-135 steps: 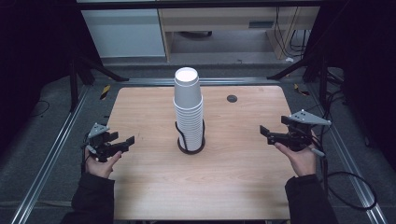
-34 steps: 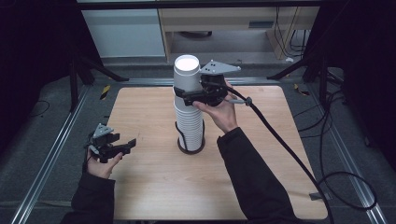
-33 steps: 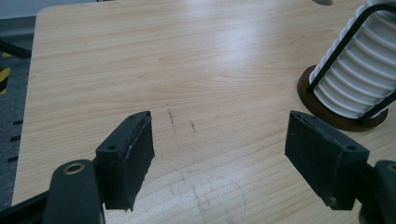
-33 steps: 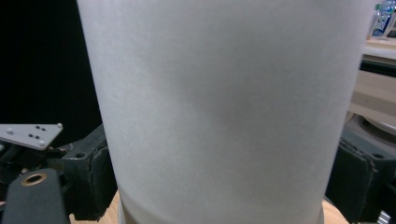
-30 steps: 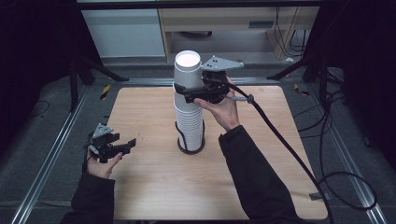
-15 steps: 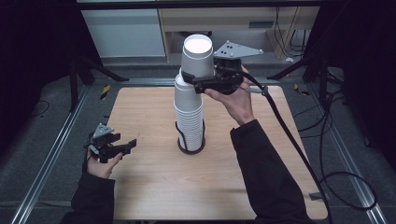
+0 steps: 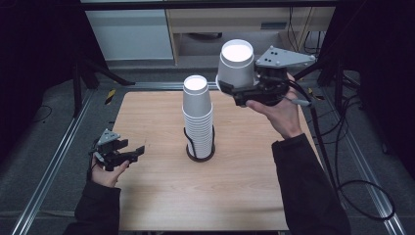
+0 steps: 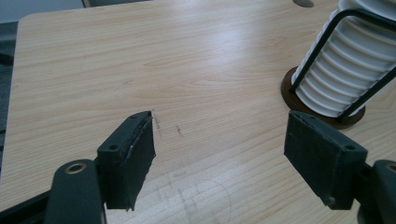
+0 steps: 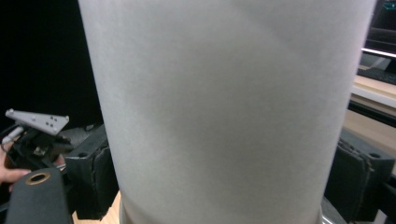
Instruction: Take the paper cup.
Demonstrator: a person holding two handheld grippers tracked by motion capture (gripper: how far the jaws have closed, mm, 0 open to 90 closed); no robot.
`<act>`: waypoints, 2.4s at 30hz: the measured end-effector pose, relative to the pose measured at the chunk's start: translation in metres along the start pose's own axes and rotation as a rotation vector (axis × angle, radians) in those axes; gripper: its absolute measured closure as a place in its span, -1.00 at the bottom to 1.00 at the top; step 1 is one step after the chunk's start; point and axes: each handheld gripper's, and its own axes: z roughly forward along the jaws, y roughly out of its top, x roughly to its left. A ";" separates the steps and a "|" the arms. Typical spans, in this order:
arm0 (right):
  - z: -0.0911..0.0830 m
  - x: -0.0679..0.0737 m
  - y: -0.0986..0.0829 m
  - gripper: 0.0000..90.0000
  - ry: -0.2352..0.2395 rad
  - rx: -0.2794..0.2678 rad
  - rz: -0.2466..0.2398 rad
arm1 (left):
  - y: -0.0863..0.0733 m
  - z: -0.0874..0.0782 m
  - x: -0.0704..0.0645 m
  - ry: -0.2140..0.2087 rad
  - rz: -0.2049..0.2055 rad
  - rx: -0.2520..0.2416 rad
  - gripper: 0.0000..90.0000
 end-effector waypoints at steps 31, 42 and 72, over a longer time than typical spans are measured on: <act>-0.030 0.018 -0.130 -0.71 0.278 0.374 -0.114 | 0.008 0.003 -0.043 -0.230 0.184 0.019 -0.49; -0.012 0.037 -0.154 -0.71 0.437 0.489 -0.180 | 0.011 0.004 -0.068 -0.366 0.295 0.040 -0.49; 0.031 0.066 -0.166 -0.70 0.596 0.573 -0.241 | 0.039 -0.001 -0.135 -0.627 0.452 0.000 -0.58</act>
